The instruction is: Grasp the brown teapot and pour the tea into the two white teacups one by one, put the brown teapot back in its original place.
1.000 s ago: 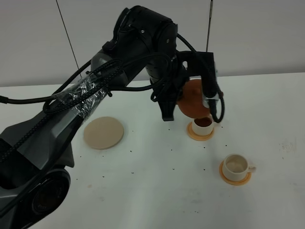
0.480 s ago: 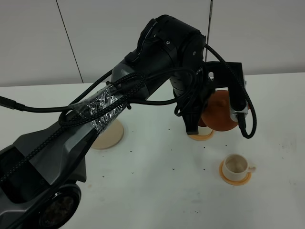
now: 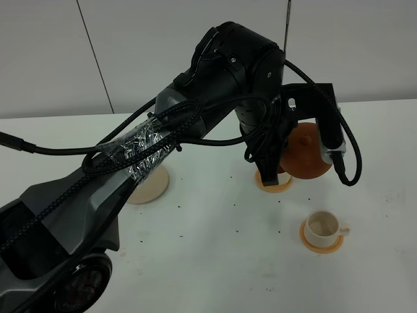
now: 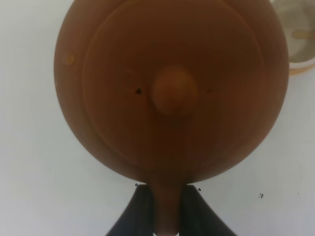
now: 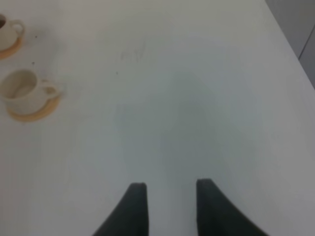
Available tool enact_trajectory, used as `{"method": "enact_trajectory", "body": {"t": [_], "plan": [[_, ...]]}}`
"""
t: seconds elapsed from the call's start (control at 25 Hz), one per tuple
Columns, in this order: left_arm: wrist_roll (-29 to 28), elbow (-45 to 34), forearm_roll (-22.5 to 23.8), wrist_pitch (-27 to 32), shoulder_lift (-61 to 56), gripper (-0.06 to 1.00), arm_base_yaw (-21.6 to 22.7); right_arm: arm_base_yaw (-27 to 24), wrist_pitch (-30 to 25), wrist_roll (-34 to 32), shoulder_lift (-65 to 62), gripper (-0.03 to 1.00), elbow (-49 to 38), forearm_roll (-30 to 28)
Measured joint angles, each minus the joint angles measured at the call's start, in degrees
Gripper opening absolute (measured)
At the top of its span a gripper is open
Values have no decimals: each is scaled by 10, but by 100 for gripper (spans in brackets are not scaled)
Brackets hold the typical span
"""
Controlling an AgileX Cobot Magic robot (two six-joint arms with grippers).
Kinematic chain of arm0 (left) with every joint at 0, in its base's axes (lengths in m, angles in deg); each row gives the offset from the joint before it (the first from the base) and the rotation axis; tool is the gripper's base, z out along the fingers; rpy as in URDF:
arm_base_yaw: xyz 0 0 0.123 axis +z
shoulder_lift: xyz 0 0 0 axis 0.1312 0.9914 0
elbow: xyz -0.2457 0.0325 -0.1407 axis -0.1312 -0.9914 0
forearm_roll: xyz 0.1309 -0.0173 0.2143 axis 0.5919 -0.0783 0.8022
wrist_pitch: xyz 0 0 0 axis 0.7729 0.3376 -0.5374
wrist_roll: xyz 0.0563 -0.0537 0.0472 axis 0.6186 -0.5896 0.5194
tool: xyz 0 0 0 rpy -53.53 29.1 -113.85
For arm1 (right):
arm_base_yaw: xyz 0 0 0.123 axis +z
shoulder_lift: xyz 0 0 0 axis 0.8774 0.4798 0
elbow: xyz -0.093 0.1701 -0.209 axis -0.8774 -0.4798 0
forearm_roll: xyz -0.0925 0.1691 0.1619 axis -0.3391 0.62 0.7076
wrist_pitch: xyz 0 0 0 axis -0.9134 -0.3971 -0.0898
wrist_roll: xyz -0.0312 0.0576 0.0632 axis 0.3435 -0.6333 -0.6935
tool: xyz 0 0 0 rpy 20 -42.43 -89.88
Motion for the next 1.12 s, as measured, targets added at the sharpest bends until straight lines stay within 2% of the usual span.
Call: {"method": "enact_trajectory", "body": {"t": [0.24,0.68,1.12], "plan": [[-5,-4,0,0,0,17,0,0,0,0,0,24,0,0],[-5,-108,15,1,-16,17,0,0,0,0,0,24,0,0],[12,-121,0,1,-29,17,0,0,0,0,0,24,0,0]]}}
